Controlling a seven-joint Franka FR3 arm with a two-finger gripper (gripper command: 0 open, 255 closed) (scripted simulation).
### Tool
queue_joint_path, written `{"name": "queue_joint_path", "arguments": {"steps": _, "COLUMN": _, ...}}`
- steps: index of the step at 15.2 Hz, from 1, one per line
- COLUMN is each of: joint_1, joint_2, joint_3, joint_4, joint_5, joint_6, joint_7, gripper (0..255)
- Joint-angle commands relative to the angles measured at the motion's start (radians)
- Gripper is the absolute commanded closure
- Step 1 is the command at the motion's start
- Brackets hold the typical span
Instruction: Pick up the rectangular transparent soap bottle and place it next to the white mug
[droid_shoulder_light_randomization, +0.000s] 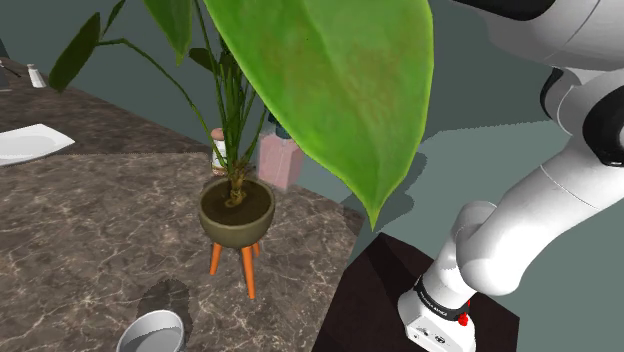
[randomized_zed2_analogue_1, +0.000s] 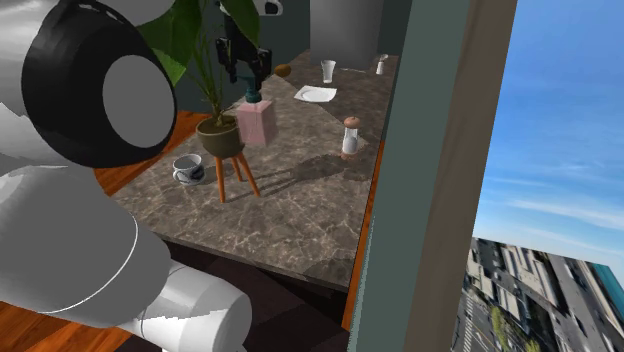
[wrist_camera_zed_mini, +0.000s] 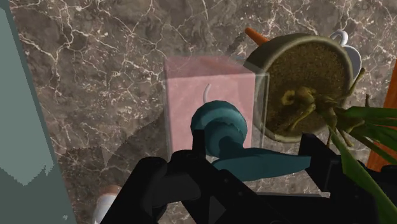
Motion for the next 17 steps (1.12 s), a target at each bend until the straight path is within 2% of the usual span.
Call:
{"name": "queue_joint_path", "arguments": {"steps": 1, "joint_1": 0.019, "joint_2": -0.009, "joint_3": 0.031, "joint_4": 0.000, "joint_5": 0.005, "joint_6": -0.001, "joint_7": 0.051, "gripper": 255}}
{"name": "queue_joint_path", "arguments": {"steps": 9, "joint_1": 0.089, "joint_2": -0.014, "joint_3": 0.160, "joint_4": 0.001, "joint_5": 0.016, "joint_6": 0.024, "joint_7": 0.246, "gripper": 255}}
{"name": "queue_joint_path", "arguments": {"steps": 17, "joint_1": 0.157, "joint_2": 0.055, "joint_3": 0.303, "joint_4": 0.077, "joint_5": -0.009, "joint_6": 0.044, "joint_7": 0.459, "gripper": 255}}
